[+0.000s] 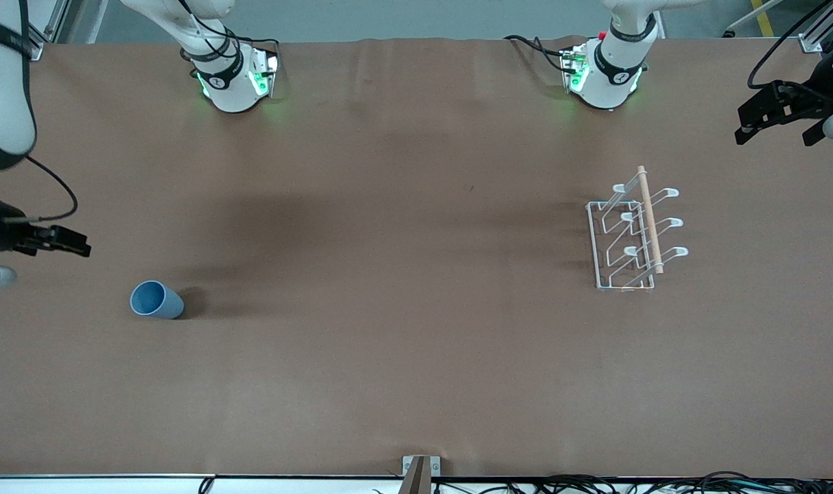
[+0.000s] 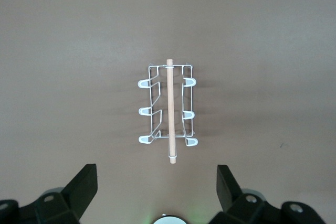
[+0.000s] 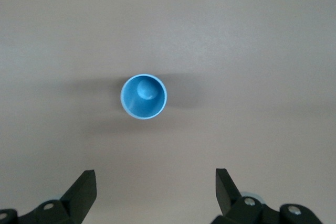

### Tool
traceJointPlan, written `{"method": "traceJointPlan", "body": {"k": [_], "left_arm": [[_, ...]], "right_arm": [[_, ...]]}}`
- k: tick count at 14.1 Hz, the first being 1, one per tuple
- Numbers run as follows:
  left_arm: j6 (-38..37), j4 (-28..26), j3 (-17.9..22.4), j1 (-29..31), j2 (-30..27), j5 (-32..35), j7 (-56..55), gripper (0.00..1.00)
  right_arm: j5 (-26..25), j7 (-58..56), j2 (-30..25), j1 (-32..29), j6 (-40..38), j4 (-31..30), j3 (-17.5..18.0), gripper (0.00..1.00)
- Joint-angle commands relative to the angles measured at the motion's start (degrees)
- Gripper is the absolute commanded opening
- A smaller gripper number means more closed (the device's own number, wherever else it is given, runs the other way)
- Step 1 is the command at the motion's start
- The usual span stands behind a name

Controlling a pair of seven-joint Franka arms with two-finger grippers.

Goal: Hang cup on cup holder
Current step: 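Lower the right gripper to the blue cup and close on it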

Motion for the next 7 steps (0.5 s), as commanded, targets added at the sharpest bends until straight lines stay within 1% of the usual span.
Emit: {"method": "traceJointPlan", "body": {"k": [1, 3, 5, 7], "left_arm": [[-0.93, 1.55, -0.11, 0.18, 0.57, 0.34, 0.99, 1.0], [-1.02, 1.47, -0.11, 0.18, 0.48, 0.25, 1.25, 1.0], [-1.02, 1.47, -0.11, 0.26, 0.57, 0.25, 1.78, 1.0], [-1.02, 1.55, -0.02, 0.27, 0.57, 0.16, 1.86, 1.0]], "right_arm": [[-0.03, -3.71, 4.58, -2.52, 3.97, -0.07, 0.51, 1.0], [-0.03, -5.47, 7.57, -3.92, 6.09, -0.07, 0.51, 1.0], [-0.03, -5.3, 9.59, -3.76, 6.71, -1.03, 0.51, 0.99], [0.15, -4.95, 11.09, -3.23, 11.26, -3.48, 0.6, 0.98]]}}
